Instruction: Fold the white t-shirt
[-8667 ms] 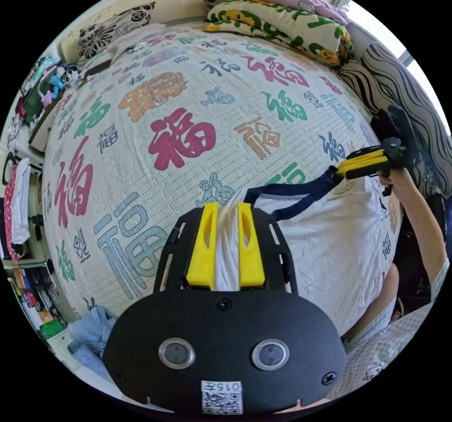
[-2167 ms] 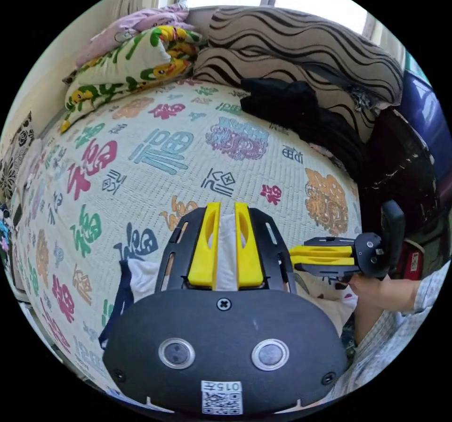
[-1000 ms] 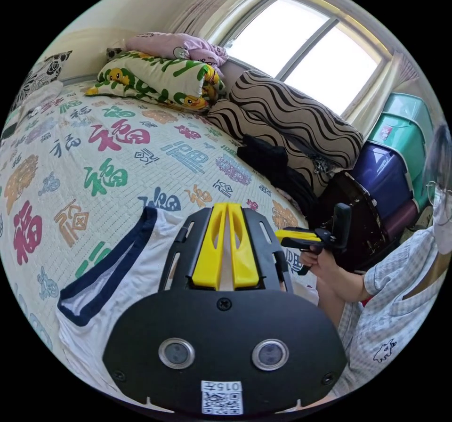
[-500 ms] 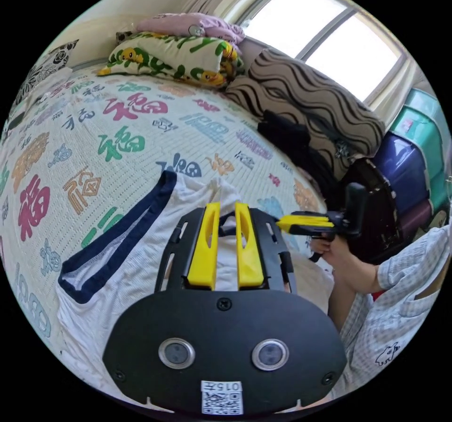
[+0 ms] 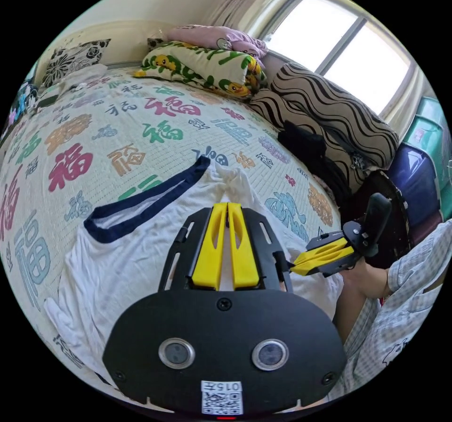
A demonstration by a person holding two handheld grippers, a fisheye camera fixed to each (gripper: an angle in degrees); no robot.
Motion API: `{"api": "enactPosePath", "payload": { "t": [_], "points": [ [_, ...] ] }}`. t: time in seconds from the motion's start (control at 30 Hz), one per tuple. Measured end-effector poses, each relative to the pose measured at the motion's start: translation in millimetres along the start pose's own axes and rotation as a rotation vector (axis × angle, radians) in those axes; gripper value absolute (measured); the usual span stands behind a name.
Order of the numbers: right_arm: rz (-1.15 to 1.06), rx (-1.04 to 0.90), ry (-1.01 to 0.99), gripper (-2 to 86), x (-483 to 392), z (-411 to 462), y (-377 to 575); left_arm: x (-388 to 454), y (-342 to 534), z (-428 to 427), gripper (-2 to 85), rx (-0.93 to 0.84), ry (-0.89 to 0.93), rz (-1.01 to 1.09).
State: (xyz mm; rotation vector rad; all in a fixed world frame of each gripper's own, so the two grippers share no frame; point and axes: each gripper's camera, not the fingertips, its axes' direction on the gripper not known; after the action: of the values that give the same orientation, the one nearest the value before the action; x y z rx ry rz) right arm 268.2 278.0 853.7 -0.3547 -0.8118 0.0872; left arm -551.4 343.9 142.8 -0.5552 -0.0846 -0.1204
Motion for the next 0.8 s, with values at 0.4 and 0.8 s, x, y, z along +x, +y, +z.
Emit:
{"api": "enactPosePath", "payload": {
  "t": [0.4,0.8],
  "points": [
    [-0.023,-0.124,-0.033,0.9,-7,41,-27,9,82,-55,-0.8,0.052,-0.200,0.010],
    [0.043,0.023,0.164,0.0,4,48,-123,0,89,-68,-0.6,0.043,-0.072,-0.104]
  ]
}}
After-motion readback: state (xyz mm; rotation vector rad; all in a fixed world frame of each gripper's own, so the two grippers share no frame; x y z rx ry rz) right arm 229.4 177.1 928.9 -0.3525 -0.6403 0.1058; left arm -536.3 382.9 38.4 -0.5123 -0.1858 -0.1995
